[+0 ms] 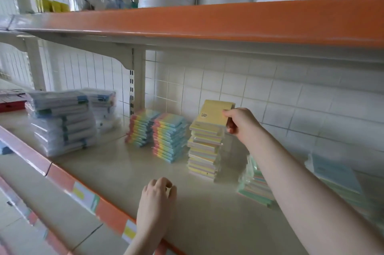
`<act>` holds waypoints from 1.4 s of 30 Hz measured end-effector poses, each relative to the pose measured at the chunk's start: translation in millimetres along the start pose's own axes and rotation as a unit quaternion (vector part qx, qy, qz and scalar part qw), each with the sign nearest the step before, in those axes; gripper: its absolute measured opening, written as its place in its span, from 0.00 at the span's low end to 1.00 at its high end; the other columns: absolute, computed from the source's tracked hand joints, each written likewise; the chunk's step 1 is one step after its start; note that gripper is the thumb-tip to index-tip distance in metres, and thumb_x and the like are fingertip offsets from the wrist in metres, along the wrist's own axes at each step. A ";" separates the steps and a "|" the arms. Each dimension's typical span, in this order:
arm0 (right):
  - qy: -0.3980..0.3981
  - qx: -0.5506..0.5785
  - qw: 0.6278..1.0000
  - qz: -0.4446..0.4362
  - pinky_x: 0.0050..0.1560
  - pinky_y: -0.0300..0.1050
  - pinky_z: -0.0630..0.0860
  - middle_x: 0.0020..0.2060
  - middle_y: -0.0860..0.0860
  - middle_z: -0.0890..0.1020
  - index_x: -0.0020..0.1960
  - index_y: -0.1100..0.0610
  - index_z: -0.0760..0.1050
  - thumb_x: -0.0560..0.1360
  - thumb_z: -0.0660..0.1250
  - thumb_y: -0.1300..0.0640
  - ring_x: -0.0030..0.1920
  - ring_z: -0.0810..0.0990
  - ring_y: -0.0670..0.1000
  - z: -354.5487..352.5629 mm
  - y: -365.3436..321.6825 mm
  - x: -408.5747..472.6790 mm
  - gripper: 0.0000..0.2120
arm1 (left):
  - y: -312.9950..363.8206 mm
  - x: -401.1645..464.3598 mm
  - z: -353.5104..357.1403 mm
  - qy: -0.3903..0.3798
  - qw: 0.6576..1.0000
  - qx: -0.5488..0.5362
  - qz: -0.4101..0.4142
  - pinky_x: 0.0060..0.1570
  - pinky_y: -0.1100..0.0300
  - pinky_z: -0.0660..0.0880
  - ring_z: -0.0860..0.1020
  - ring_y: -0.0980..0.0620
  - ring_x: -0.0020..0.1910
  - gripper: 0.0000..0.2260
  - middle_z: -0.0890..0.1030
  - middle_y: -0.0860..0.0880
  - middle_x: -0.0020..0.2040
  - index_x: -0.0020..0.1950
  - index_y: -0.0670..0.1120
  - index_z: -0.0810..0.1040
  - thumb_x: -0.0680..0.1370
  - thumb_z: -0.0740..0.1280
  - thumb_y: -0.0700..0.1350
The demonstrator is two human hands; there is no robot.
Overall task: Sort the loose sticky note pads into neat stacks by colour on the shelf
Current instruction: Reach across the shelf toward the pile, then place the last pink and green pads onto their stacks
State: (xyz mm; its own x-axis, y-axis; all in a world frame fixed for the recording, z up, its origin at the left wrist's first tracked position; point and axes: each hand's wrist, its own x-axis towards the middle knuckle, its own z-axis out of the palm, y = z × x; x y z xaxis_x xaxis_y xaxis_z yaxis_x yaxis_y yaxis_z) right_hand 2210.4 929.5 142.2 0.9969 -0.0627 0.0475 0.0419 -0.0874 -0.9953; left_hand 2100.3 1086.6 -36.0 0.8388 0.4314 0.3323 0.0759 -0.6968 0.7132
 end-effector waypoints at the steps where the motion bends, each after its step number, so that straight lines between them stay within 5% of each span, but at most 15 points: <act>1: 0.000 -0.011 1.000 0.005 0.22 0.38 0.60 0.26 0.53 0.67 0.38 0.60 0.71 0.76 0.64 0.65 0.25 0.64 0.49 4.7 1.2 6.4 0.08 | -0.8 0.7 -0.3 -0.001 1.000 -0.001 0.001 0.53 0.61 0.65 0.72 0.50 0.54 0.06 0.76 0.51 0.49 0.51 0.50 0.76 0.78 0.62 0.49; 6: 0.027 -0.139 0.990 -0.011 0.24 0.39 0.62 0.26 0.54 0.70 0.41 0.62 0.72 0.73 0.67 0.63 0.25 0.66 0.50 17.7 12.9 26.4 0.04 | 2.3 1.1 -0.7 -0.007 1.000 -0.008 0.001 0.50 0.64 0.63 0.70 0.52 0.55 0.06 0.75 0.52 0.51 0.52 0.51 0.76 0.78 0.61 0.49; 10: 0.070 -0.288 0.954 -0.039 0.27 0.39 0.61 0.21 0.51 0.68 0.29 0.58 0.65 0.69 0.68 0.59 0.24 0.67 0.51 20.9 26.6 28.5 0.15 | 0.4 1.8 -1.2 -0.019 1.000 -0.005 -0.004 0.53 0.64 0.64 0.70 0.52 0.57 0.07 0.75 0.53 0.53 0.54 0.52 0.75 0.79 0.60 0.49; 13: 0.075 -0.315 0.944 -0.057 0.28 0.41 0.61 0.23 0.51 0.71 0.29 0.58 0.66 0.72 0.66 0.54 0.27 0.70 0.52 22.8 29.4 28.2 0.16 | 0.9 1.9 -2.4 -0.027 1.000 -0.003 -0.004 0.54 0.63 0.64 0.69 0.53 0.58 0.07 0.74 0.53 0.53 0.55 0.52 0.75 0.79 0.60 0.49; 17: 0.105 -0.321 0.934 -0.119 0.43 0.44 0.68 0.45 0.55 0.79 0.49 0.59 0.76 0.76 0.62 0.51 0.49 0.77 0.57 18.3 27.3 19.0 0.11 | 1.6 2.6 -4.2 -0.036 0.999 -0.003 -0.013 0.54 0.62 0.66 0.70 0.51 0.58 0.07 0.74 0.53 0.53 0.54 0.52 0.75 0.79 0.60 0.49; 20: 0.131 -0.351 0.911 -0.170 0.50 0.43 0.66 0.59 0.55 0.76 0.62 0.56 0.73 0.77 0.62 0.51 0.59 0.74 0.57 1.2 29.2 2.4 0.16 | 2.4 2.7 -4.8 -0.036 0.999 -0.002 -0.017 0.53 0.60 0.66 0.70 0.50 0.58 0.07 0.75 0.52 0.53 0.53 0.52 0.76 0.79 0.60 0.49; 26: 0.205 -0.497 0.799 -0.270 0.55 0.50 0.67 0.54 0.59 0.77 0.58 0.59 0.75 0.77 0.63 0.54 0.56 0.74 0.61 -63.6 49.6 -50.4 0.13 | 4.6 1.6 -4.1 -0.043 0.999 0.031 0.005 0.53 0.56 0.68 0.71 0.47 0.56 0.09 0.76 0.48 0.55 0.55 0.50 0.77 0.78 0.61 0.48; 32: 0.283 -0.556 0.723 -0.296 0.37 0.51 0.76 0.37 0.57 0.79 0.43 0.59 0.79 0.68 0.69 0.56 0.38 0.79 0.62 -142.9 101.7 -114.9 0.07 | 45.3 -28.9 16.0 -0.027 0.993 0.076 0.086 0.51 0.51 0.70 0.73 0.40 0.54 0.10 0.79 0.42 0.53 0.55 0.45 0.79 0.75 0.67 0.45; 37: 0.333 -0.580 0.691 -0.275 0.32 0.49 0.74 0.33 0.56 0.77 0.39 0.58 0.76 0.68 0.71 0.59 0.34 0.78 0.61 -223.0 132.1 -172.8 0.04 | 104.6 -86.4 43.2 -0.042 0.978 0.068 0.192 0.42 0.48 0.74 0.77 0.37 0.44 0.10 0.81 0.42 0.44 0.48 0.43 0.81 0.68 0.75 0.41; 39: 0.342 -0.592 0.685 -0.250 0.32 0.48 0.74 0.33 0.56 0.78 0.40 0.58 0.77 0.69 0.67 0.56 0.34 0.78 0.60 -260.6 141.7 -197.2 0.05 | 128.3 -114.4 52.3 -0.044 0.975 0.067 0.209 0.42 0.48 0.74 0.77 0.37 0.44 0.11 0.80 0.43 0.45 0.48 0.43 0.81 0.67 0.75 0.41; 42: 0.349 -0.591 0.700 -0.198 0.32 0.49 0.75 0.32 0.56 0.79 0.40 0.59 0.78 0.65 0.75 0.62 0.33 0.78 0.61 -323.9 154.7 -237.3 0.07 | 166.2 -162.4 70.9 -0.055 0.974 0.046 0.215 0.45 0.47 0.73 0.76 0.37 0.47 0.10 0.81 0.42 0.47 0.49 0.43 0.81 0.69 0.74 0.42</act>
State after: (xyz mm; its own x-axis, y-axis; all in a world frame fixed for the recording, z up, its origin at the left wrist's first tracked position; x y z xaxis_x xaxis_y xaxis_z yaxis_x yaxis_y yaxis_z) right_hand 1958.7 608.8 4.4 0.6297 -0.2364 0.7400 -0.1906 -0.9705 -0.1479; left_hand 2014.9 860.1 -15.2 0.8561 0.0283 0.5160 -0.2508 -0.8503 0.4627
